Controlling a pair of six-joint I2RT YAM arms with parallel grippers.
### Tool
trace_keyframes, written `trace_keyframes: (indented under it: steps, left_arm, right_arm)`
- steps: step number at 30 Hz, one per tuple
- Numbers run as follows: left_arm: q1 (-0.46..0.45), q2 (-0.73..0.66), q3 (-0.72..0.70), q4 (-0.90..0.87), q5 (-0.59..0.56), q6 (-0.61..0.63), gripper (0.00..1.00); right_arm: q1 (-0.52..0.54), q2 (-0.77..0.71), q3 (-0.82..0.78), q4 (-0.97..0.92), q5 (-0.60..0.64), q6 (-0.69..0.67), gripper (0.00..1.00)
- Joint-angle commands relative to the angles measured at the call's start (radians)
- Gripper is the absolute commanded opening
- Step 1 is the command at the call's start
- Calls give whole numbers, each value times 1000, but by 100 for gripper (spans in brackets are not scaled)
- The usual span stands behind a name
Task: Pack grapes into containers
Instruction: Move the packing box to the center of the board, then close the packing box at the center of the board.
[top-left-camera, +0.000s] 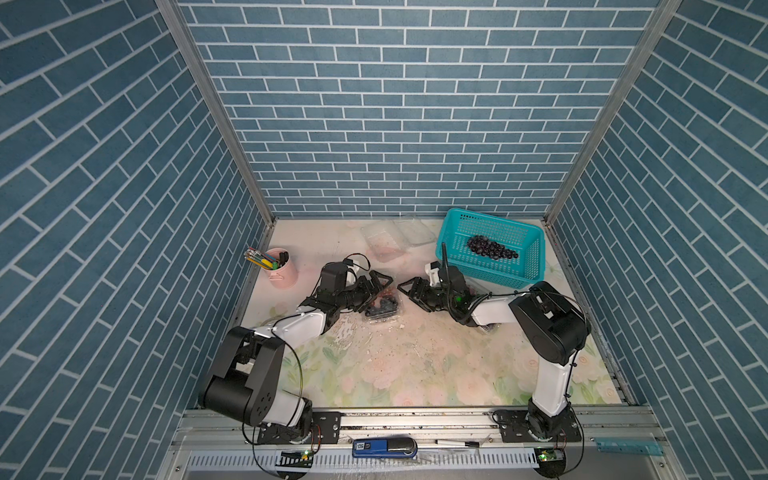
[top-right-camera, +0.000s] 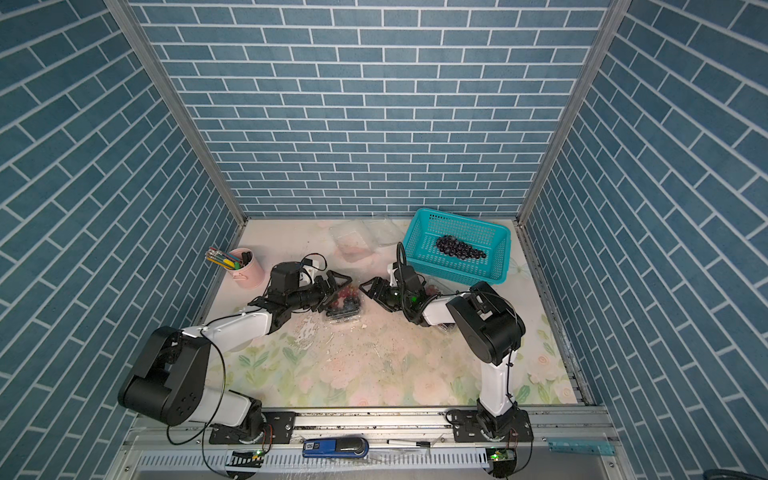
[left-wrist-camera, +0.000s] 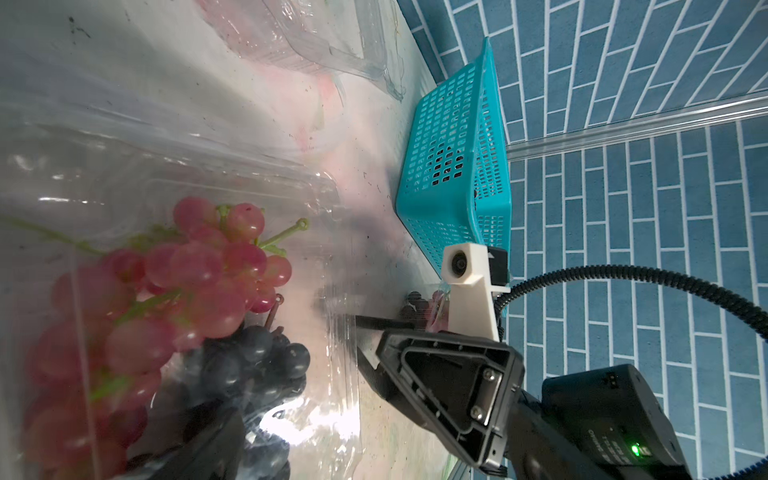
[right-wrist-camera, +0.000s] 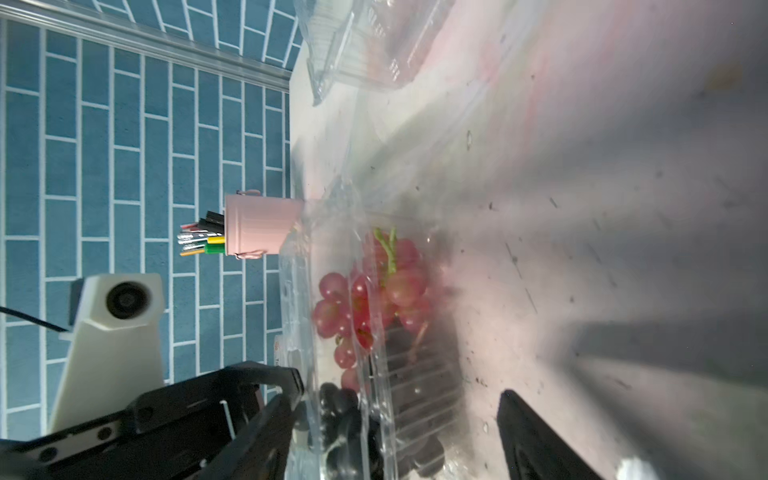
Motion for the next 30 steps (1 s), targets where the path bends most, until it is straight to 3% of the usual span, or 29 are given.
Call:
trace_keyframes:
  steps: [1, 12, 28, 30]
  left_arm:
    - [-5, 19, 15, -11, -6, 8, 100]
    - [-8, 33, 25, -15, -10, 2, 100]
    - [-8, 50, 26, -20, -11, 5, 100]
    - [-8, 49, 25, -21, -13, 7, 99]
  right_arm:
    - [-46, 33, 63, 49, -16, 34, 77]
    - [-86, 233, 345, -54, -171, 30, 63]
    - [-75, 338, 395, -13, -259, 58, 48]
    - [-74, 347, 408, -23, -263, 62, 43]
